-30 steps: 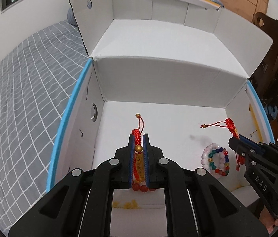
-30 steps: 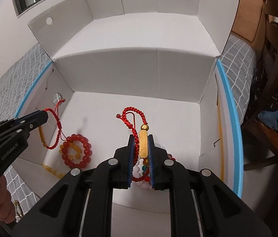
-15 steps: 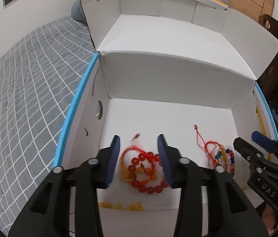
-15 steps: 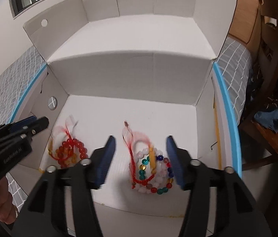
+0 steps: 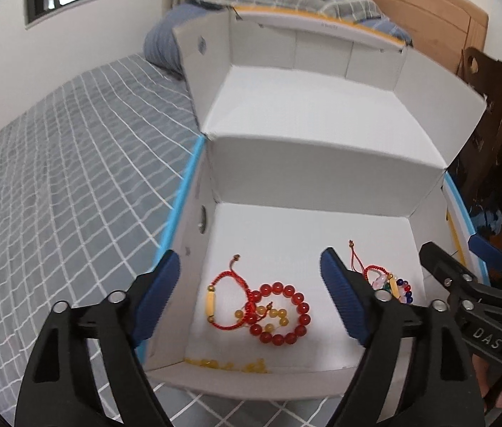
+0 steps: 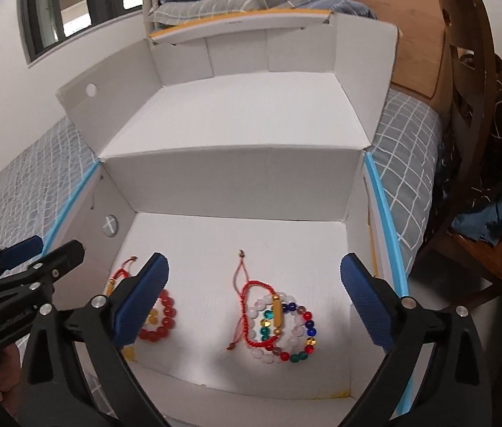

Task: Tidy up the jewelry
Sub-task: 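Move both tools back over the pearl piece and wooden bead bracelet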

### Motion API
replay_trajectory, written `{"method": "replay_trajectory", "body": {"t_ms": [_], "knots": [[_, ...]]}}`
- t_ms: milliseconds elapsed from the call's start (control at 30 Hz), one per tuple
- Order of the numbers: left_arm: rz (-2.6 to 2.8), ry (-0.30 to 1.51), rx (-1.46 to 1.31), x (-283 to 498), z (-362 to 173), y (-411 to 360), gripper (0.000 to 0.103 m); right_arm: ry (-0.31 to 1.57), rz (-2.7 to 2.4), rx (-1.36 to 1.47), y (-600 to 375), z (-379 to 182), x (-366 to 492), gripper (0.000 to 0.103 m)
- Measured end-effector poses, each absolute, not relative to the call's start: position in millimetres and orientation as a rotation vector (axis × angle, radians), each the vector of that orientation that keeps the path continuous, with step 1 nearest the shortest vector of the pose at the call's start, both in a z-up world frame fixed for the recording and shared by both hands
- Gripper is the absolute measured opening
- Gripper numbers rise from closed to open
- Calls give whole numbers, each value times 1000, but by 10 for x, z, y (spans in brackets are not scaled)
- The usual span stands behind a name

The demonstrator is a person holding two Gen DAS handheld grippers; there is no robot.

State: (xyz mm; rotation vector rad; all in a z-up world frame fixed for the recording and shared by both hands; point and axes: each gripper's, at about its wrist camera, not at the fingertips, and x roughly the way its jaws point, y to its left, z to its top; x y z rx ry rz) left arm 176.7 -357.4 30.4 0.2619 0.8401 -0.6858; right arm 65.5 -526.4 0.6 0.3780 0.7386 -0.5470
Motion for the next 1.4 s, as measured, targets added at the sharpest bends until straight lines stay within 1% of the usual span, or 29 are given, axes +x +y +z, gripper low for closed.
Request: {"method": "replay_trajectory", "body": {"t_ms": [133,233,433,633,967,1267,1400], "knots": [[-659,810,233,1684,440,-3303,88,705,-500,354,-5071,130,657,95],[-617,812,217,1669,509,-3077,89,691,-464,325,-4881,204,696,96],[-532,789,162,1631,651,-2527,95,676,-381,289,-4498,295,755,95],[-444,791,113,1594,663,-1957,95,684,-261,232,-3994,308,792,95],[-271,809,37,1413,491,-979,95,776,-51,106,-3072,-9,862,95],[-88,876,-40,1101,83,-131,95,888,137,-34,-2335,-427,797,95],[-28,900,-61,967,-90,109,95,921,191,-68,-2101,-570,815,95]]}}
